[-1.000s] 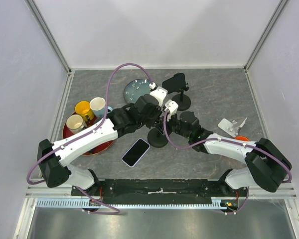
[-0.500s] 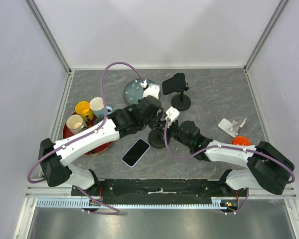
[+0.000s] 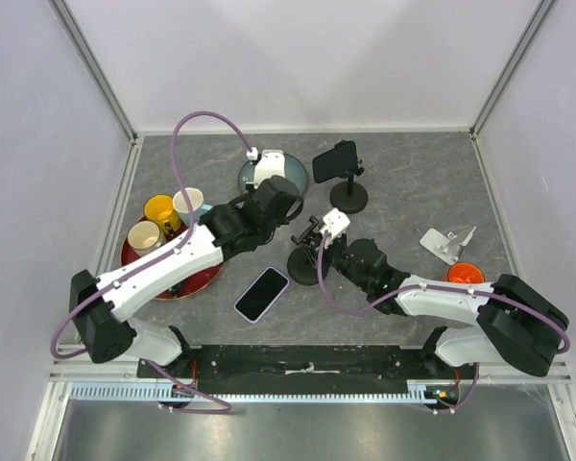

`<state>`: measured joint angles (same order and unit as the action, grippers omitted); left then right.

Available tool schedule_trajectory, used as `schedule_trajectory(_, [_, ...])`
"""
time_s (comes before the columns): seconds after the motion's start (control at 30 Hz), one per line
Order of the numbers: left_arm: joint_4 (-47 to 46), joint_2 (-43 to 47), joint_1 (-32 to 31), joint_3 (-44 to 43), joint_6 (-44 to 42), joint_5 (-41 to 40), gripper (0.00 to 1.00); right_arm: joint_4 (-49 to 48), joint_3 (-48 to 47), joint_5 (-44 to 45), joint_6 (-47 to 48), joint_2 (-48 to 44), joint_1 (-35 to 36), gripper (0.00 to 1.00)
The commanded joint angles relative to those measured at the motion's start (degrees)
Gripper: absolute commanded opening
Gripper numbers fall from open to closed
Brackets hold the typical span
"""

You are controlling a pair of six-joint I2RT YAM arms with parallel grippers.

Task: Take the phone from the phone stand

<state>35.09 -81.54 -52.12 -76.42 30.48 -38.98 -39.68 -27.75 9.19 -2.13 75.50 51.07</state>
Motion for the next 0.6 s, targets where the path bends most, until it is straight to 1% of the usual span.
schedule_trajectory(0.0, [-11.1,8.2,1.1,1.4,-3.8,-3.3,0.02,6.8,-0.1,2.7,0.5,1.0,0.0,0.00])
schedule_trajectory(0.07, [-11.0,8.9,1.8,1.4,-5.9,-2.4,0.02,8.7,-0.5,5.2,0.7,0.2,-0.1,0.00])
schedule_trajectory(0.1, [-9.5,8.7,2.5,1.0,-7.7,-1.7,0.02,9.6,-0.7,6.1,1.0,0.0,0.0,0.00])
schedule_trajectory(0.27, [-2.8,6.1,4.3,-0.4,-9.9,0.2,0.02,14.9,-1.3,13.6,0.9,-2.9,-0.2,0.00])
schedule_trajectory(0.43, [5.1,0.4,5.1,-3.2,-10.3,2.3,0.02,19.2,-0.9,17.1,1.8,-8.4,-0.1,0.00])
schedule_trajectory(0.57, [10.3,-5.7,5.2,-5.7,-10.3,2.9,0.02,19.7,1.6,19.3,1.3,-13.1,-0.2,0.00])
